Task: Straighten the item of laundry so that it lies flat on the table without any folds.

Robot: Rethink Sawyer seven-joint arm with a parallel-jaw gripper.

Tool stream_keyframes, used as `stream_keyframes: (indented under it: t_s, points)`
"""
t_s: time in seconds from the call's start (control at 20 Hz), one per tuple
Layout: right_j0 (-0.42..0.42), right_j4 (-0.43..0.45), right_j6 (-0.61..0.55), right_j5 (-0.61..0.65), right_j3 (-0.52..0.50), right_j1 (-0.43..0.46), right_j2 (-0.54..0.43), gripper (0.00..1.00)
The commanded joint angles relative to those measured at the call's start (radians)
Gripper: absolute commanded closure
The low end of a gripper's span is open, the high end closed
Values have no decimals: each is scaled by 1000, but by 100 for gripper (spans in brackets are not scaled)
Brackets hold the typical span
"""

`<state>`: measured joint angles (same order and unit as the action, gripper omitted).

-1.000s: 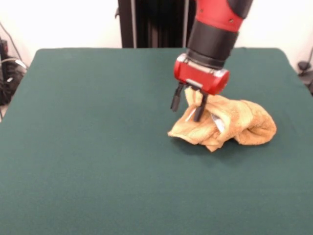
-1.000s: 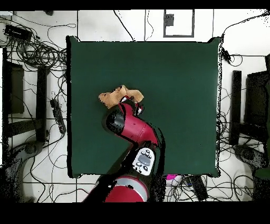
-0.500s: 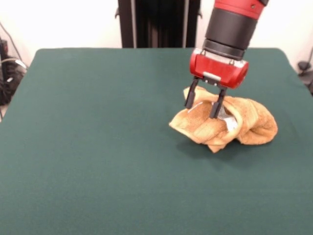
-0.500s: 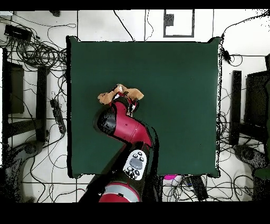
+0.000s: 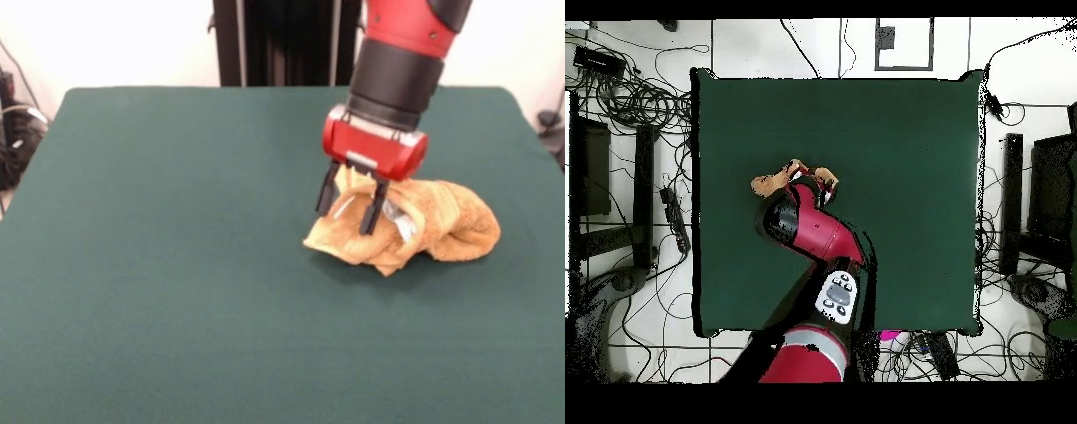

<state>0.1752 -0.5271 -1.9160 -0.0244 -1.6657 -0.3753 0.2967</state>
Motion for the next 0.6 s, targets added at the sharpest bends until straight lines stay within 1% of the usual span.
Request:
stream_keyframes:
  t_s: [0.05, 0.15, 0.2, 0.3, 0.45, 0.55, 0.6]
  points:
    - [-109, 50, -17, 458, 149, 154, -300, 0]
    - [-160, 94, 52, 652, 198, 169, -369, 0]
    - [-182, 118, 92, 717, 216, 171, -404, 0]
    - [-200, 152, 117, 848, 247, 167, -429, 0]
    - [-226, 183, 131, 975, 273, 156, -462, 0]
    - [-252, 186, 140, 1021, 269, 148, -496, 0]
    - [-256, 187, 140, 1022, 266, 141, -503, 0]
